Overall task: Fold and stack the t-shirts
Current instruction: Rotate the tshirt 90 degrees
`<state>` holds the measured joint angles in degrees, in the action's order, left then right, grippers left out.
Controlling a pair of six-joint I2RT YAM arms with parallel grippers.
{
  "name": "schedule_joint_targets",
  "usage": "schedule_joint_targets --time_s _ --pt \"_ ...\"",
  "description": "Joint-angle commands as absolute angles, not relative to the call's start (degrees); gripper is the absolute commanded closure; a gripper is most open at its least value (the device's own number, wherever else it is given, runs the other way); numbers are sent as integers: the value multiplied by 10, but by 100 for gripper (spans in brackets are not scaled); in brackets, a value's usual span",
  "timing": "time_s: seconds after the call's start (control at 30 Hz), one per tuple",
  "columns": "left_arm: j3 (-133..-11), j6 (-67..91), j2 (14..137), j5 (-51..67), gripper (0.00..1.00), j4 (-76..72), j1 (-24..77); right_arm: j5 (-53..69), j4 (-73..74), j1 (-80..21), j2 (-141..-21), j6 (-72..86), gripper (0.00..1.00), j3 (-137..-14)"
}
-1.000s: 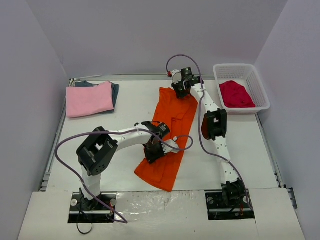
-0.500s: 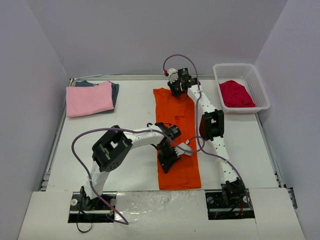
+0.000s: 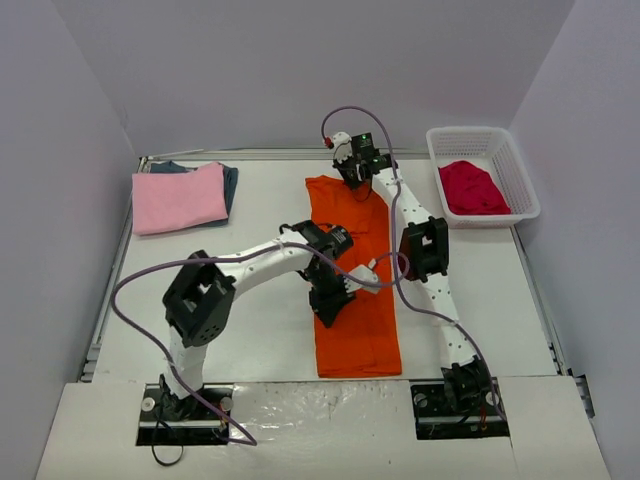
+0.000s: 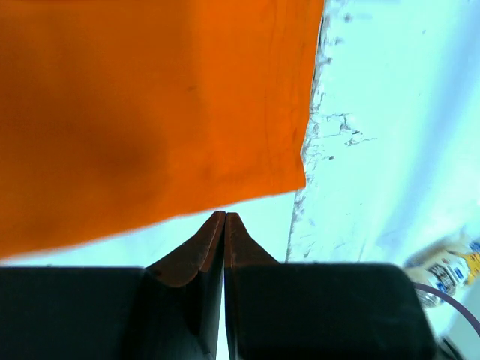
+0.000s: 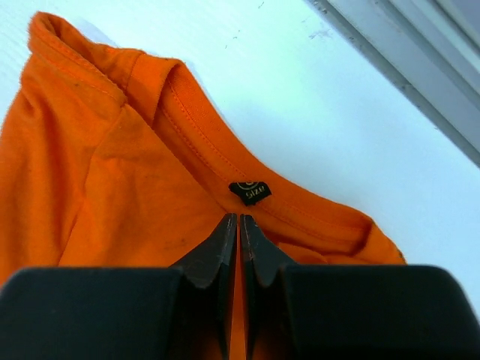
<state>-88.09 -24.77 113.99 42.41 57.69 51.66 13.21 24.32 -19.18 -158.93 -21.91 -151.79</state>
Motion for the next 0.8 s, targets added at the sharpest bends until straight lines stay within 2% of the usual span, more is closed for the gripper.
schedule_joint_targets --time_s 0.0,0.2,0.37,0.53,0.77 --pt "-944 -295 1033 443 98 615 455 95 214 -200 -1469 -216 98 -1482" --pt "-977 -265 972 403 98 575 374 119 208 -204 -1296 -207 100 -1301" --pt "-922 -153 933 354 98 456 264 176 216 -211 -1145 -200 100 -1060" --pt "-857 -120 908 301 98 409 194 268 328 -234 -1073 -248 100 -897" --pt "-846 -107 892 275 98 398 133 310 386 -289 -1057 -295 100 -752"
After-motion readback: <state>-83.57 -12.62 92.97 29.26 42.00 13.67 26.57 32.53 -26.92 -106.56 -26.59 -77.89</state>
